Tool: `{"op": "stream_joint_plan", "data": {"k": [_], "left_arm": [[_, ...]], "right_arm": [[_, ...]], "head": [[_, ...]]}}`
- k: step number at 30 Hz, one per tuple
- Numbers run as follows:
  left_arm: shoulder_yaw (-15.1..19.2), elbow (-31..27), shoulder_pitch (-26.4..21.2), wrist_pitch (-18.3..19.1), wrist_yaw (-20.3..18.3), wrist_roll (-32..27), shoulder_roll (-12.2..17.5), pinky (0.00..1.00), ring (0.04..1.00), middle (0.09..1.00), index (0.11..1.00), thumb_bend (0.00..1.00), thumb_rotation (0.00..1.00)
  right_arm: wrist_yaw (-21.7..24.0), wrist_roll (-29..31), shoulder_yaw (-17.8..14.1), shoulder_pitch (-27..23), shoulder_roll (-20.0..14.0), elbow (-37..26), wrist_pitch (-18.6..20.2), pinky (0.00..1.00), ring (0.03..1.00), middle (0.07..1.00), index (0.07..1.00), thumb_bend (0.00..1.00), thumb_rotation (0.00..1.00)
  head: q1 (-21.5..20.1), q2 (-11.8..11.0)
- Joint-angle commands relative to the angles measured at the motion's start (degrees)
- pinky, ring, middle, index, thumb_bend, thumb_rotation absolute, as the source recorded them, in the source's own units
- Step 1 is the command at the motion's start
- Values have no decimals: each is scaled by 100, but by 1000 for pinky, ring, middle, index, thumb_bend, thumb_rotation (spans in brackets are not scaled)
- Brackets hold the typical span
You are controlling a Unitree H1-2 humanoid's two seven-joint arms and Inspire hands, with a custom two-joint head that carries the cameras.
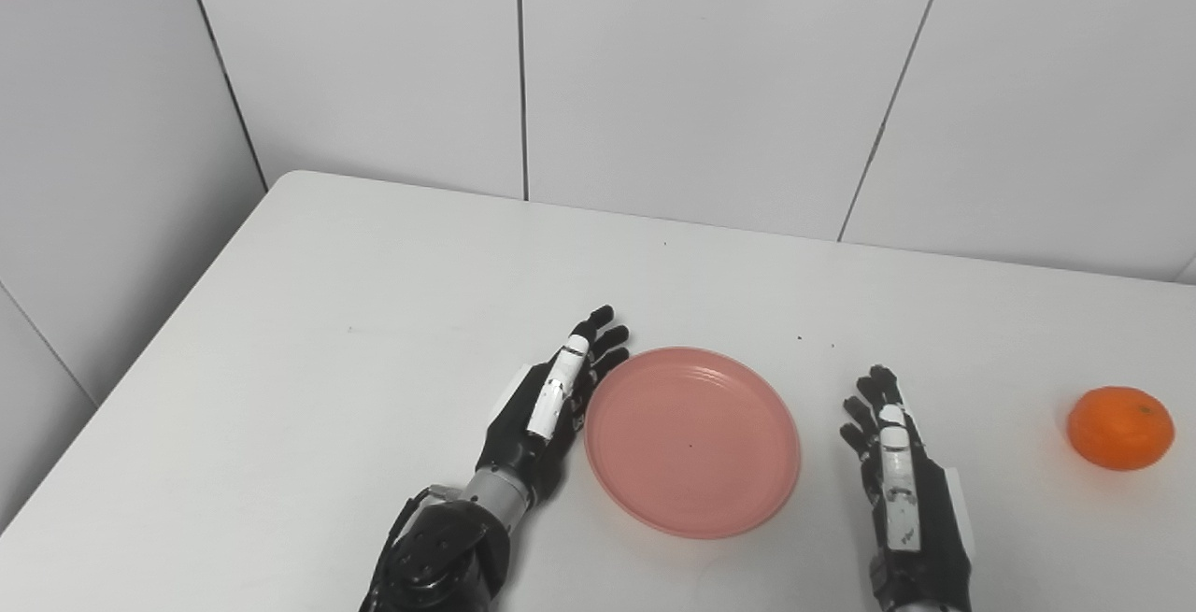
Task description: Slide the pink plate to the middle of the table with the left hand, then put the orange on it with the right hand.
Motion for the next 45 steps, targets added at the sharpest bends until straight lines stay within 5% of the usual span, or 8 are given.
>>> {"op": "stream_joint_plan", "data": {"k": [1,4,9,11,23,37,45], "left_arm": [[24,-103,3,128,-100,-124,-5,963,951,955,954,402,1000],[93,-103,-4,127,-152,-186,43,965,953,960,955,405,1000],[182,-141,-10,158,-194,-233,115,961,952,959,954,403,1000],[220,-110,-19,128,-230,-260,154,957,949,956,951,399,1000],[419,14,-57,79,-386,-448,231,967,955,963,955,394,1000],[613,366,-123,-155,-706,-709,393,992,974,978,970,391,1000],[689,527,-156,-261,-812,-772,457,982,964,968,959,385,1000]], "right_arm": [[-34,-112,-2,-239,4,-246,30,906,921,934,935,225,974],[-95,-310,5,-318,-13,-310,53,884,915,926,923,233,927],[-154,-1100,96,-477,-169,-496,108,918,904,914,909,276,997],[-115,-1419,145,-524,-275,-589,180,860,895,912,909,349,998],[155,-3350,227,-817,-841,-1354,876,827,887,908,908,508,894],[273,-4821,-372,-999,-1613,-1938,906,820,895,922,913,682,620],[536,-5314,-853,-1017,-1795,-2073,1062,792,888,931,937,787,609]], "head": [[4,0],[-346,4],[-797,2],[-963,-23],[-1461,-92],[-2303,-271],[-2528,-353]]}}
